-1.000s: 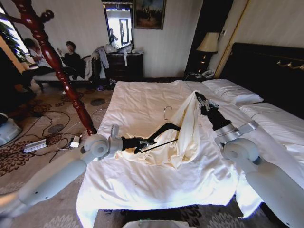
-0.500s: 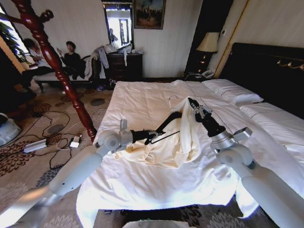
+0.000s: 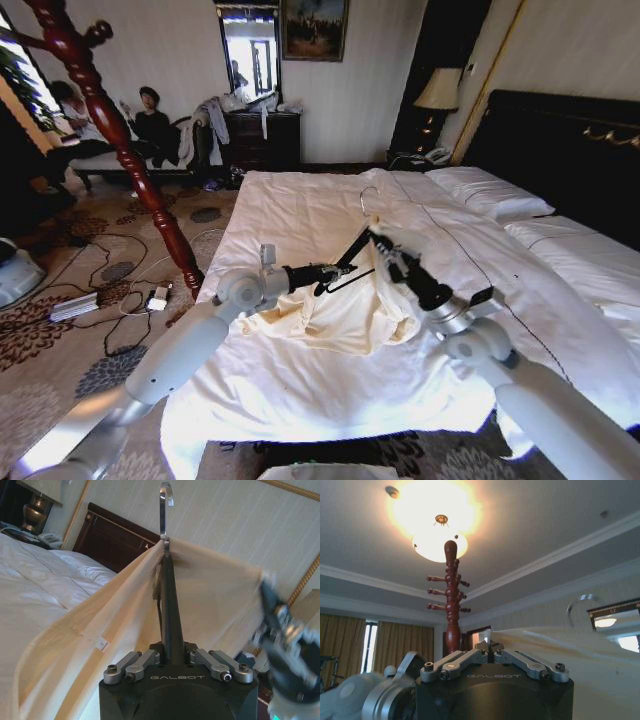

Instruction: Pick up the clothes from the bed and hang them on the clothes hanger.

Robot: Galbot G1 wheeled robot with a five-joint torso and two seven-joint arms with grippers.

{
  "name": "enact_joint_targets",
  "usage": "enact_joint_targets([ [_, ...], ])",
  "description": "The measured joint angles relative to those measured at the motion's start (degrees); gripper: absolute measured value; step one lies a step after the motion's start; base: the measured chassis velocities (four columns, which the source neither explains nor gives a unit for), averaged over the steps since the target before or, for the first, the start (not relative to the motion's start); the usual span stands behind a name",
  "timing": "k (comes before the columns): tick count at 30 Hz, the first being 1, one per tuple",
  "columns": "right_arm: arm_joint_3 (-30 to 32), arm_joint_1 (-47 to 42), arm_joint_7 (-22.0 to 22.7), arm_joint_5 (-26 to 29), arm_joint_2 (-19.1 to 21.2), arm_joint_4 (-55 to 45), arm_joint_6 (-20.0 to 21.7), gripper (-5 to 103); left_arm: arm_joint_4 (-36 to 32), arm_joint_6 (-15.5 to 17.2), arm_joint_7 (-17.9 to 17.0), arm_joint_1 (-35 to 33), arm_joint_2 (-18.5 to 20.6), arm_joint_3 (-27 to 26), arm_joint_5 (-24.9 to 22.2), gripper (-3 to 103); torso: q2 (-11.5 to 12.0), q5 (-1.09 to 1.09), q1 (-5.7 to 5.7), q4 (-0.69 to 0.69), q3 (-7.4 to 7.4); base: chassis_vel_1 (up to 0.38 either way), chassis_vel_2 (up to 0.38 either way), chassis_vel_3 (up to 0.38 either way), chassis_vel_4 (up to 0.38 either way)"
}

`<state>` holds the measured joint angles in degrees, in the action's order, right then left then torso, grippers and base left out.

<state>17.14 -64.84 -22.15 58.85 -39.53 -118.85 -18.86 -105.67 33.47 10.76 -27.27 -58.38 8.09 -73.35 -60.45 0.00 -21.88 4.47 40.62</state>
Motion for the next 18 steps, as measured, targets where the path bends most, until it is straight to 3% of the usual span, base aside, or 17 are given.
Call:
enact_joint_targets([
  [10, -3.65, -0.02, -0.64, -2.09, -0.99, 2.38, 0.06, -3, -1.43, -0.07, -0.45, 1.29, 1.10, -1.29, -1.30, 19, 0.00, 0.00, 0.00, 0.00, 0.00, 0.000, 0.000, 0.000, 0.000],
  [15, -4.04, -0.90, -5.51, -2.50, -0.55, 3.24, 2.46, 18, -2.43, -0.30, -0.45, 2.32, 2.72, -1.29, -1.76, 19, 0.00, -0.01, 0.01, 0.00, 0.00, 0.000, 0.000, 0.000, 0.000],
  [18, -3.12, -1.11, -14.50, -2.32, -0.51, 3.81, 3.31, 33, -2.87, -0.41, -0.37, 2.67, 3.51, -1.22, -1.88, 19, 0.00, -0.01, 0.01, 0.00, 0.00, 0.000, 0.000, 0.000, 0.000],
])
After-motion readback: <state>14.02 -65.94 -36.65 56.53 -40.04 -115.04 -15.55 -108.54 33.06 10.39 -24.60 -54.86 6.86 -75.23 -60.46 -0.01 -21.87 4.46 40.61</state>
